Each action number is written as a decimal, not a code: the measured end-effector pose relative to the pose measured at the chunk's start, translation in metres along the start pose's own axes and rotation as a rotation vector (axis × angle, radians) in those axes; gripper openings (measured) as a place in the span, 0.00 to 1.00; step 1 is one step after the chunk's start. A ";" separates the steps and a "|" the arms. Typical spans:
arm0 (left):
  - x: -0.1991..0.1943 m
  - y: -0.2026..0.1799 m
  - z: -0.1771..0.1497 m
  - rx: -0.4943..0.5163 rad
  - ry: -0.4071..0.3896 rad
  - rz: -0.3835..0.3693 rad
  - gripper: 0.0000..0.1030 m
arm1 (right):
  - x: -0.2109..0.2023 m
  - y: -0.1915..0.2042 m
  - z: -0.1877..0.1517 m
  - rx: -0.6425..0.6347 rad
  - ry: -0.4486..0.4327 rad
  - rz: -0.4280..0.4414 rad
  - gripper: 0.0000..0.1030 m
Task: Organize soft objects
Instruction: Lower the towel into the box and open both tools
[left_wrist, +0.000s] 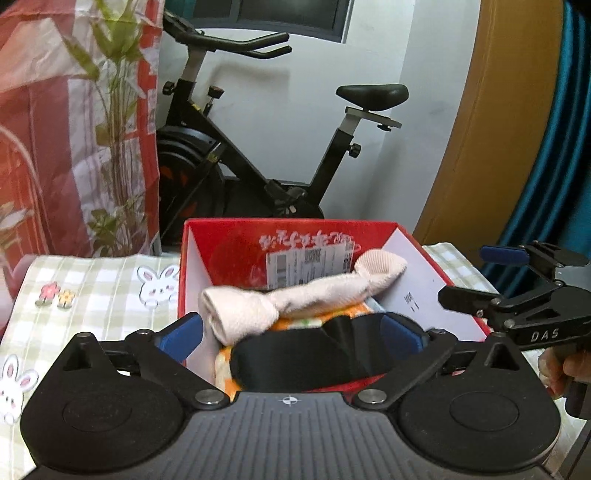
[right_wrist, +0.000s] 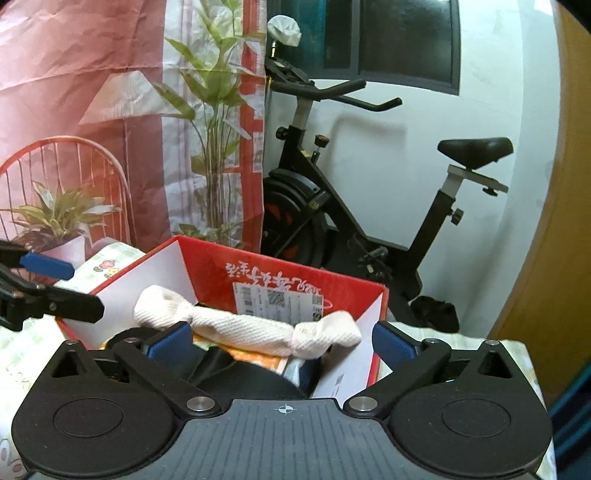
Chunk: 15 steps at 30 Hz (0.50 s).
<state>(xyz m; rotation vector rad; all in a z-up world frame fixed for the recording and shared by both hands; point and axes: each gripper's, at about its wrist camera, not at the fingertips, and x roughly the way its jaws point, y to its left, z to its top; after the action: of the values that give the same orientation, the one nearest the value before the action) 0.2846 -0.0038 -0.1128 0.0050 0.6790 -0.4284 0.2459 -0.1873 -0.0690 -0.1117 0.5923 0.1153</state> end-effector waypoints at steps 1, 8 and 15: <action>-0.003 0.000 -0.003 -0.004 0.002 -0.001 1.00 | -0.004 0.001 -0.002 0.011 -0.001 0.000 1.00; -0.025 0.003 -0.028 -0.022 0.006 0.006 1.00 | -0.025 0.007 -0.018 0.065 -0.021 0.011 1.00; -0.041 0.003 -0.049 -0.016 0.005 0.023 1.00 | -0.040 0.017 -0.037 0.080 -0.054 -0.013 1.00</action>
<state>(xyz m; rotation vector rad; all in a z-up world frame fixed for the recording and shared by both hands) 0.2274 0.0211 -0.1264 -0.0010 0.6866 -0.4014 0.1897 -0.1790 -0.0782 -0.0345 0.5412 0.0817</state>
